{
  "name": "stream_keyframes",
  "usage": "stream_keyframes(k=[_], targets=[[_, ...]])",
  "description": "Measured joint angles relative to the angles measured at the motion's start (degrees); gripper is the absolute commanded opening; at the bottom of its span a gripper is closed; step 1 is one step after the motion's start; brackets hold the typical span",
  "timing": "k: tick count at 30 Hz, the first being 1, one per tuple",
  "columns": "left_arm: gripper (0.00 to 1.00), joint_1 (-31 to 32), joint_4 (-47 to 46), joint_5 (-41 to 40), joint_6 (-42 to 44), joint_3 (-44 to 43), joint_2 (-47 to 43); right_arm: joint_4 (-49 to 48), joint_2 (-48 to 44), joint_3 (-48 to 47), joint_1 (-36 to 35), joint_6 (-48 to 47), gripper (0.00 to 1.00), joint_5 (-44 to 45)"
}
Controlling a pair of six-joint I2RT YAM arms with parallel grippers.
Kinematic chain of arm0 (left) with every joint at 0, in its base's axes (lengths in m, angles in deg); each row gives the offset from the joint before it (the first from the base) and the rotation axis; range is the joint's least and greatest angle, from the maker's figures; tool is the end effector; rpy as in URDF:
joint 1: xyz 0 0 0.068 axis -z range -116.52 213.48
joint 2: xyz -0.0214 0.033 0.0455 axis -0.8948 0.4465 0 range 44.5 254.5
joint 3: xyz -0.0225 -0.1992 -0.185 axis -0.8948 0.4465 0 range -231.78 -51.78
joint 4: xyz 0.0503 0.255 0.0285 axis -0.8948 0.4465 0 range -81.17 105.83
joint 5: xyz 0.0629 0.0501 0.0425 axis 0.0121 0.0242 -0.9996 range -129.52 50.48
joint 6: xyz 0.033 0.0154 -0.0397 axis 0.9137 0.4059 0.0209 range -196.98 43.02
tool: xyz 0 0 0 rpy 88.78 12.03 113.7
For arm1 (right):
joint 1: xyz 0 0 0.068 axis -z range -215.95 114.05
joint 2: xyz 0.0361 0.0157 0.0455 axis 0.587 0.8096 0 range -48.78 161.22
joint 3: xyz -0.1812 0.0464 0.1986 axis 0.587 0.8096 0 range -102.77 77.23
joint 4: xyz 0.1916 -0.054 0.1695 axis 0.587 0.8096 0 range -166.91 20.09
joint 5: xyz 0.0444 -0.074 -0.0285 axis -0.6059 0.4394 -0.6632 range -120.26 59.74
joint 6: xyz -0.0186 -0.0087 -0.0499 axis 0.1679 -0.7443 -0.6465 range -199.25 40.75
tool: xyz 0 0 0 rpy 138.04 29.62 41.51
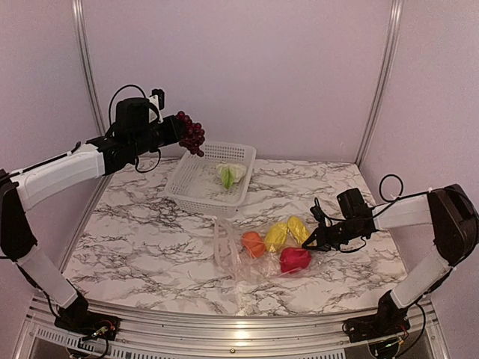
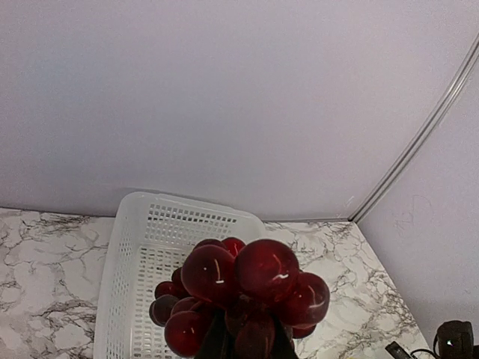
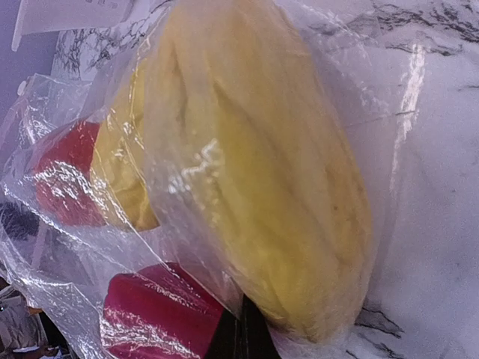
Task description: Open the zip-top bag and remove the fake food
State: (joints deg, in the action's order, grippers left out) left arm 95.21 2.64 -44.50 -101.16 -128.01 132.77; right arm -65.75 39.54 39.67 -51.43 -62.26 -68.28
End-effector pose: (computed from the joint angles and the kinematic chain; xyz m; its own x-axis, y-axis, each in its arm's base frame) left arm 0.3189 -0.1936 0.3738 -0.2636 -0.3168 -0.9111 0.3755 0.8364 -0.3994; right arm 0.2464 0.0910 0.1356 -0.9562 -0.0260 -0.2914 -0.2199 0.7209 0.6573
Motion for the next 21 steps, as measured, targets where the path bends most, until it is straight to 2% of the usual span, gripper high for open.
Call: stream_keyframes(k=[10, 13, 18, 21], targets=[[0.0, -4.8, 1.7, -2.8, 3.6, -29.0, 30.6, 0.1, 0.8, -1.0, 0.0, 1.7, 0.0, 0.0], [0.0, -4.8, 2.2, -3.0, 4.3, -34.9, 38.1, 0.4, 0.8, -1.2, 0.0, 2.3, 0.0, 0.0], [0.0, -4.7, 3.1, -3.8, 4.5, -37.9, 46.4, 0.7, 0.8, -1.7, 0.0, 3.1, 0.0, 0.0], [0.28, -4.9, 4.8, -4.1, 3.7, -38.0, 48.7, 0.9, 0.9, -1.9, 0.0, 3.5, 0.0, 0.0]])
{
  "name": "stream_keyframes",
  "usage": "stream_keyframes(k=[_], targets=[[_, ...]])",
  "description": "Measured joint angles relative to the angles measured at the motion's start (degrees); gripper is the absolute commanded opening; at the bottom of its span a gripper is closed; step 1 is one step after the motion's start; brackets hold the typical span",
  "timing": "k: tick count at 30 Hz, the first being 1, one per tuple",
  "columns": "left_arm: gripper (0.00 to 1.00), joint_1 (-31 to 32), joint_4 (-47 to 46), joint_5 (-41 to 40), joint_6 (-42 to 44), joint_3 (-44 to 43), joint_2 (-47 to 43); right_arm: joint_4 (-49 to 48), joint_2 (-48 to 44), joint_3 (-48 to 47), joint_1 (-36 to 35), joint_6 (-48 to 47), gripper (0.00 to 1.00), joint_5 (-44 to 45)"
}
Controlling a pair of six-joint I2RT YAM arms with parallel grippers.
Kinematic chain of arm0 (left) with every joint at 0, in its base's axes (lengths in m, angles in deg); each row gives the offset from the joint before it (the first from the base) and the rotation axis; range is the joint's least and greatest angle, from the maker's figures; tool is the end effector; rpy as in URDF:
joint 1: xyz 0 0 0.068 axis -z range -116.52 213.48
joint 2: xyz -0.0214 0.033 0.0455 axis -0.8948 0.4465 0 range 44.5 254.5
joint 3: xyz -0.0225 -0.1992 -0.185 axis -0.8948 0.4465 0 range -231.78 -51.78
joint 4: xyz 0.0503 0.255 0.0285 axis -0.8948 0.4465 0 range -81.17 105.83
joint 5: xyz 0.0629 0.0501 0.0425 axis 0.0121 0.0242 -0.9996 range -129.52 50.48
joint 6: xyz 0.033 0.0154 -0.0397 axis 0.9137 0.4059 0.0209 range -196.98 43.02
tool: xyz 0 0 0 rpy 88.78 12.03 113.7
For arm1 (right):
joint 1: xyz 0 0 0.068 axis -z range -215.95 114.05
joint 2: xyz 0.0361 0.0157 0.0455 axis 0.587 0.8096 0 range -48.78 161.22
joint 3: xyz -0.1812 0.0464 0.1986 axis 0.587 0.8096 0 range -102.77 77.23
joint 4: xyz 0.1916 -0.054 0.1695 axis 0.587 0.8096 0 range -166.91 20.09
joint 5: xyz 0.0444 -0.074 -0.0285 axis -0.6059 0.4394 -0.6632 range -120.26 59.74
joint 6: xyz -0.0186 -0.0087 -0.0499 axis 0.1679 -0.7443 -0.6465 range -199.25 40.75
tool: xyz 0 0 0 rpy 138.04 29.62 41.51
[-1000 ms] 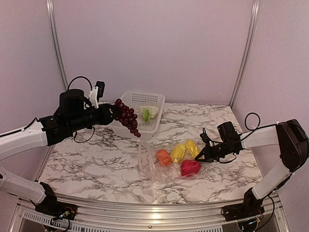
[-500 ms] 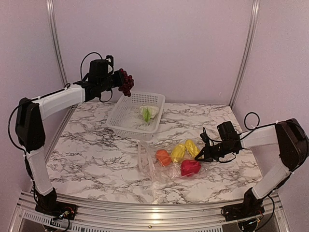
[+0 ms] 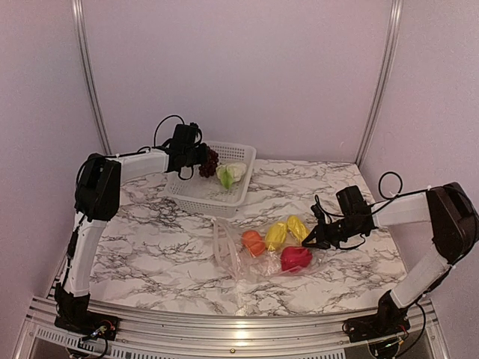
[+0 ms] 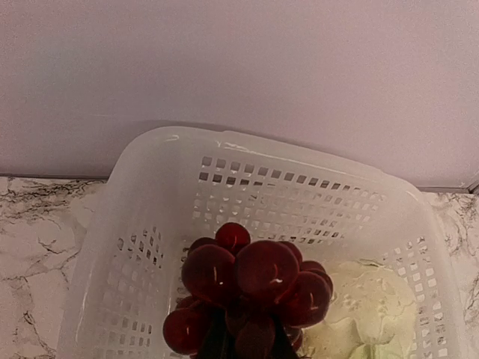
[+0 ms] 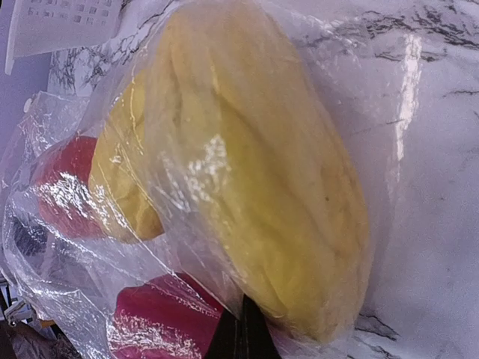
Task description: Open the zip-top bag and remove the fake food
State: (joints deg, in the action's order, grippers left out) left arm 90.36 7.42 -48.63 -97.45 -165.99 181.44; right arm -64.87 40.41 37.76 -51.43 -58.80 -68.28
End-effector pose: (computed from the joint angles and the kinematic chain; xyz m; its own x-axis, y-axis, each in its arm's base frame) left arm 0.5054 -0.2499 0.2148 -0.4139 -0.1773 -0.8929 0.1816 0.9450 -0.2719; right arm 0.2532 0.0929 0.1395 -0.9671 0.0178 -0.2538 -0.1636 0.7206 0.6738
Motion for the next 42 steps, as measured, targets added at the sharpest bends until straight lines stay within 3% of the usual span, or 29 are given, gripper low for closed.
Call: stream_keyframes(k=[3, 6, 12, 18, 23, 30, 33, 37, 42], targets=[[0.5, -0.5, 2.4, 0.9, -0.8, 0.0, 0.3, 0.0, 0.2, 0.0, -0.3, 0.3, 0.0, -0.2], [0.6, -0.8, 3.3, 2.6, -1.3, 2.2, -1.6, -0.2, 0.3, 0.0, -1.2, 0.7, 0.0, -0.2], [0.64, -1.2, 4.8, 6.3, -1.4, 14.2, -13.6, -1.2, 0.3, 0.0, -4.3, 2.3, 0.0, 0.0], [0.67, -1.1, 0.2, 11.6, -3.0, 35.5, -36.4, -1.8, 0.0, 0.3, -6.4, 2.6, 0.0, 0.0], [0.6, -1.0, -5.1, 16.9, -4.7, 57.7, -51.7, -3.0, -0.6, 1.8, -8.1, 3.4, 0.0, -0.3], [0.36, 2.2, -5.8, 24.3, -7.2, 75.5, -63.7, -4.4, -0.7, 2.9, -9.2, 3.6, 0.0, -0.8], [0.3, 5.3, -8.3, 26.4, -10.6, 80.8, -67.9, -4.6, -0.7, 2.9, -10.2, 3.7, 0.0, -1.0], [0.29, 10.5, -13.8, 27.8, -16.2, 86.5, -68.5, -4.7, -0.7, 2.9, -11.6, 4.0, 0.0, -1.3], [0.25, 15.3, -19.9, 28.7, -20.4, 86.2, -60.6, -5.2, -0.3, 2.9, -13.2, 4.9, 0.0, -1.5]])
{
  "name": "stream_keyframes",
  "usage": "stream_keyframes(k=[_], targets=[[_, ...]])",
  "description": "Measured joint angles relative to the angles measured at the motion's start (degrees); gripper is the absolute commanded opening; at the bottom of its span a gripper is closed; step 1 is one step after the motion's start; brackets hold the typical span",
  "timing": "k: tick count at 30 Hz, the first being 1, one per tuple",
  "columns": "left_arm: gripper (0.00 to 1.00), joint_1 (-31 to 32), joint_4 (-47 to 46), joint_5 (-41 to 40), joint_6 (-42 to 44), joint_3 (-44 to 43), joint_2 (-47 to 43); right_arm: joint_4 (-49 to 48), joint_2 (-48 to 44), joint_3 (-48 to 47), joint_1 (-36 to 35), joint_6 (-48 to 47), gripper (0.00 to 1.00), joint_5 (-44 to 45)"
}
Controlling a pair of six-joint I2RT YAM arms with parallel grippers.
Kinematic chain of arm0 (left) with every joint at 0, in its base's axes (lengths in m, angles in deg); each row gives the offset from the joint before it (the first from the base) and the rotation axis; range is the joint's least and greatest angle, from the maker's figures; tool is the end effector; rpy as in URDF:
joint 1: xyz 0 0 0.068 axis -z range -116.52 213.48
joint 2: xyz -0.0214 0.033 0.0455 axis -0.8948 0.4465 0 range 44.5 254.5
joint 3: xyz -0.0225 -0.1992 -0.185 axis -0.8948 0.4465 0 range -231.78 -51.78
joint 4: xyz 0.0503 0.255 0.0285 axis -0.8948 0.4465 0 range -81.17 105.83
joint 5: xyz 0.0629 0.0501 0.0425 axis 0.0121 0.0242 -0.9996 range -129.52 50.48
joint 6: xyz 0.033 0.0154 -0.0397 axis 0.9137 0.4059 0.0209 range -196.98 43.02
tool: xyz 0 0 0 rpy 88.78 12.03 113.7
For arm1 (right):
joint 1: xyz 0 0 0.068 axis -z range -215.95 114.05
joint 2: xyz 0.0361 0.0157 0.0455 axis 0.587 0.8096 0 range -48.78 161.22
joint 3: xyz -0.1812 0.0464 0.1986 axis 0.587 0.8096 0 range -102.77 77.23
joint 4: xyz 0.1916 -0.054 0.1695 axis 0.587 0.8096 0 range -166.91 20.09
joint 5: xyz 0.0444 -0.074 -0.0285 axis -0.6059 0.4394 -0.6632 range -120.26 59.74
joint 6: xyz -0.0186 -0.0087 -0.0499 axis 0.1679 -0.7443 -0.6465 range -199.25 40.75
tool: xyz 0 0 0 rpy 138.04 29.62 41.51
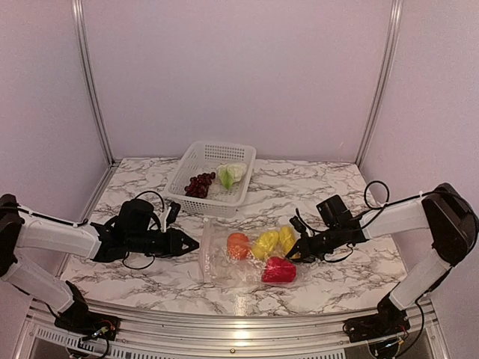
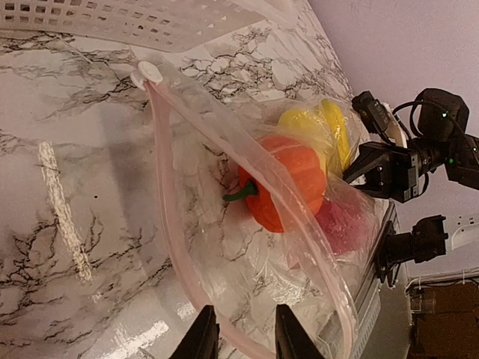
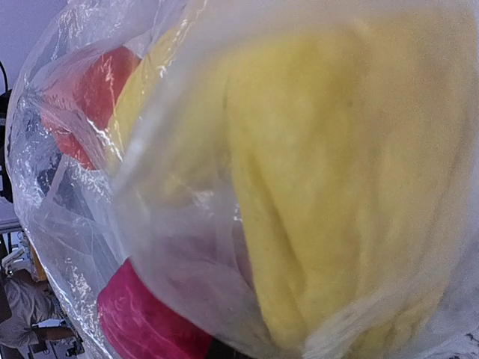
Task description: Open the zip-top bag and remove the fake food
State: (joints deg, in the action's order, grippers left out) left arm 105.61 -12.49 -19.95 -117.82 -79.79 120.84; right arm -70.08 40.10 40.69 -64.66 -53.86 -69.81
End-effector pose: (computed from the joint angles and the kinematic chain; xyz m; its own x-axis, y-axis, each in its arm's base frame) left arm 0.1857 -0.1841 0.1781 -0.8129 -0.0956 -0.5745 0.4254 0.5764 -0.6977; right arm 0.2207 0.1468 0.1330 -0.9619 -0.1499 -0.2286 -0.2703 0.6462 0.7137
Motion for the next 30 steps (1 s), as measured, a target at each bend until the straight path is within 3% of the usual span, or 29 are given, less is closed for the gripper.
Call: stream_keyframes(k=[6, 12, 17, 25, 30], targets=[[0.29, 4.3, -5.1, 0.7, -2.5, -5.9, 12.3, -1.3, 0.3, 0.0, -1.2, 1.2, 0.0, 0.0], [0.58, 8.0, -12.7, 1.1, -5.2, -11.0, 21.0, -1.6, 1.5, -0.6, -2.7, 1.6, 0.0, 0.0], [0.77, 10.3, -13.9, -0.2, -5.4, -14.9, 25.5, -1.4, 3.1, -3.0, -4.0, 1.6, 0.0, -0.1], [0.76, 11.1, -4.6, -6.7, -2.2, -24.0, 28.6, -1.0, 3.7, -5.0, -4.5, 0.9, 0.0, -0.3], [0.56, 11.1, 3.0, -9.7, -0.3, -28.0, 32.5, -0.9, 4.2, -5.0, -4.5, 0.5, 0.0, -0.2]])
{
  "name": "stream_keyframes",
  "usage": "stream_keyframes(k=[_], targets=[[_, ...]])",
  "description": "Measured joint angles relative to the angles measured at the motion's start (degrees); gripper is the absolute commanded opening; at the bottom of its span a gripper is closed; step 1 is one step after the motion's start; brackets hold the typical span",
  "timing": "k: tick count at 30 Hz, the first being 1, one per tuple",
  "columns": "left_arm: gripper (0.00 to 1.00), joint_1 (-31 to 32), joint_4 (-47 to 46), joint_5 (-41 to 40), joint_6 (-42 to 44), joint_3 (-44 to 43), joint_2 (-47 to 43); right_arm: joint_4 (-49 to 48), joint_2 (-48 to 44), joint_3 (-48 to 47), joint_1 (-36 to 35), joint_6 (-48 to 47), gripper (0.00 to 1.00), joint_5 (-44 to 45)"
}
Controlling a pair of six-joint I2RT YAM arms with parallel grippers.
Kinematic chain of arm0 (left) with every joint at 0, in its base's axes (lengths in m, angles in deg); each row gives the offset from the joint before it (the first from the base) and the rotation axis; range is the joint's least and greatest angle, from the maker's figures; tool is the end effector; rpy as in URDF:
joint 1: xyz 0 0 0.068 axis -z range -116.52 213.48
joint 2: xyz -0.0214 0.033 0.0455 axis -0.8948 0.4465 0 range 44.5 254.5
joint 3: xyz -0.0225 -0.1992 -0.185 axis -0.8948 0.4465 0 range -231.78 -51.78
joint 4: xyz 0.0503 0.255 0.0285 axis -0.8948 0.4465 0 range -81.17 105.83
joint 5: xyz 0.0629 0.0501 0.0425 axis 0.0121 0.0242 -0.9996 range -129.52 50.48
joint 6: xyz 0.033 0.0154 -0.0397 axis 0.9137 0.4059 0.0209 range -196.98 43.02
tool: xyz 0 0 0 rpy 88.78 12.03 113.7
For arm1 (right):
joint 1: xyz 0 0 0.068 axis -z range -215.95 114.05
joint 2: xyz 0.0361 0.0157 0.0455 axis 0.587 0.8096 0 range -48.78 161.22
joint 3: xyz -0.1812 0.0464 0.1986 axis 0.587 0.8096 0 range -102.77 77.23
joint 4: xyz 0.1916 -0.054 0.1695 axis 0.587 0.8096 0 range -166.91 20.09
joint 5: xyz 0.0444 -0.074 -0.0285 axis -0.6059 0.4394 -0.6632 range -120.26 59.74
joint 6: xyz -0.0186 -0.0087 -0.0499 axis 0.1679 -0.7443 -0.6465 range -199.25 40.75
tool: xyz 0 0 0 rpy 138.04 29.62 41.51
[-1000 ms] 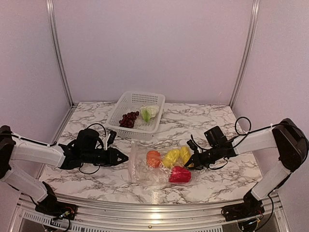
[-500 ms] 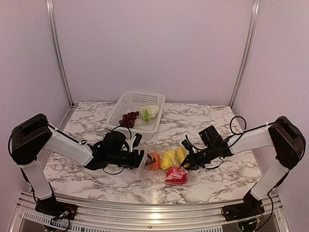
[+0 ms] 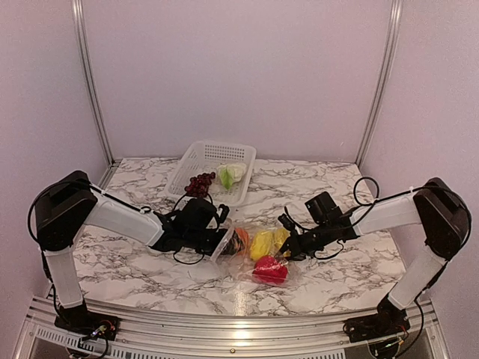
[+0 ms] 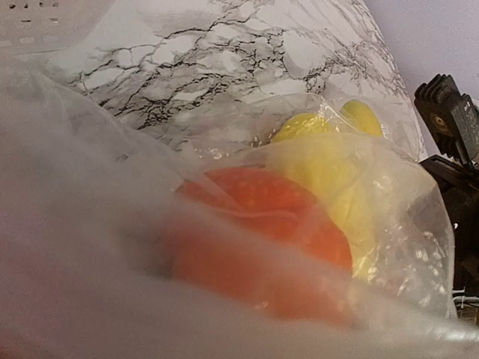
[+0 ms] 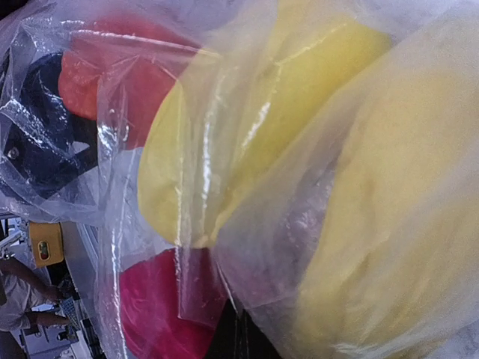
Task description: Open the zip-top bag and remove the fake food
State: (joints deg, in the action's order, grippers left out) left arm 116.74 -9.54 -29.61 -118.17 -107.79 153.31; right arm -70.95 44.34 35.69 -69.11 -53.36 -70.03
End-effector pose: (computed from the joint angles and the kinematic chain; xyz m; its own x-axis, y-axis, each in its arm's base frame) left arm 0.2290 -0.3170 0.1429 -0.8303 0.0278 -0.5566 0.4352 0.6562 -0.6164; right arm 0.2287 0.1767 0.1369 -0.9445 -0.2162 -0.2472 -0.3284 0.6114 0.7200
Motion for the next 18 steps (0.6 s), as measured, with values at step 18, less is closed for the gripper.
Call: stream_keyframes(k=[18], targets=[[0.27, -4.0, 2.1, 3.8, 3.1, 18.2, -29.4, 0.1, -4.7, 5.3, 4.3, -0.4, 0.0, 0.9]])
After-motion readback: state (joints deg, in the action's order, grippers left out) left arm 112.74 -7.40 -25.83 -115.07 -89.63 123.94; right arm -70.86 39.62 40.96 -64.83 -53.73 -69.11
